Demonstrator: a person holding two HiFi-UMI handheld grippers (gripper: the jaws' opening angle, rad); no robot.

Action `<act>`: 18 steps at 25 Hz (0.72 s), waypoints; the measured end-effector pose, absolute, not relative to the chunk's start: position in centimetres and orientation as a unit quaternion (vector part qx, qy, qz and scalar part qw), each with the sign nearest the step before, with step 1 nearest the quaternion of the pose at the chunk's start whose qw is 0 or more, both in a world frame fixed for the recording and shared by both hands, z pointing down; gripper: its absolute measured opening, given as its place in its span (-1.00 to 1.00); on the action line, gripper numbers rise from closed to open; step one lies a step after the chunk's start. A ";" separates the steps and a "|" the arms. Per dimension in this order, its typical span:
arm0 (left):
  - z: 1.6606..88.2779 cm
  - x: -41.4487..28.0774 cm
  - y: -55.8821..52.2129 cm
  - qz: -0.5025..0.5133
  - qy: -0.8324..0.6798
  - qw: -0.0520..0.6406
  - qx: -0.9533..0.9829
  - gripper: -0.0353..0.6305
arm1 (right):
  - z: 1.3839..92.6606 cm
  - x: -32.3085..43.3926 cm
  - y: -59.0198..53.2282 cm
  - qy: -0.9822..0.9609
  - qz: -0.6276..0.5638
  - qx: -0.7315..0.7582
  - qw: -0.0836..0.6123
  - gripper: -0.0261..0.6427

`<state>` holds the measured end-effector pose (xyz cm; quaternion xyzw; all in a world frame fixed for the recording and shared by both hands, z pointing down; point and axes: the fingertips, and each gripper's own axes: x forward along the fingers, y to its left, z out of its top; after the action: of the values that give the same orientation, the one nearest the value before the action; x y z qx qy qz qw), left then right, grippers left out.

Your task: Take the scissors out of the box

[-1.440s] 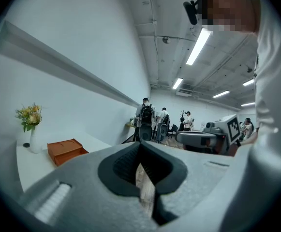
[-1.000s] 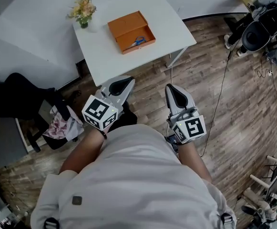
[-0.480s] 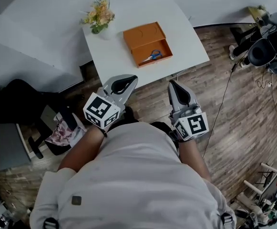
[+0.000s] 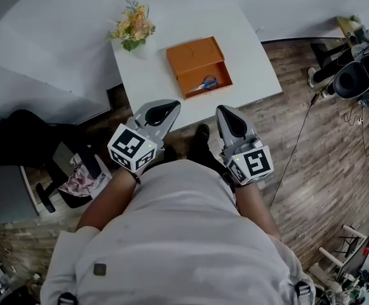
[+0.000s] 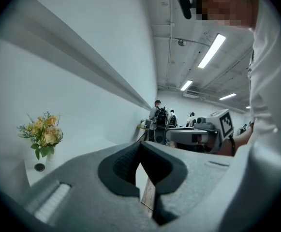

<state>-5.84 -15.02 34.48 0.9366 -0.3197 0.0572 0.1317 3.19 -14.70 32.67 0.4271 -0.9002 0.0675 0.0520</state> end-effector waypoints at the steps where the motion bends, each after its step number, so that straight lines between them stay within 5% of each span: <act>1: 34.4 -5.6 -15.5 0.057 -0.323 0.131 0.935 -0.88 | 32.6 3.3 -15.3 -0.904 0.066 0.420 0.053 -0.89; 18: 37.2 -1.1 -23.8 0.061 -0.404 0.167 0.897 -0.88 | 34.1 7.0 -27.0 -0.945 0.052 0.306 0.099 -0.89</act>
<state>-1.08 -23.81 37.22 0.8973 -0.4042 0.0607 0.1667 6.99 -26.96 34.14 0.3059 -0.9455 0.0524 0.0988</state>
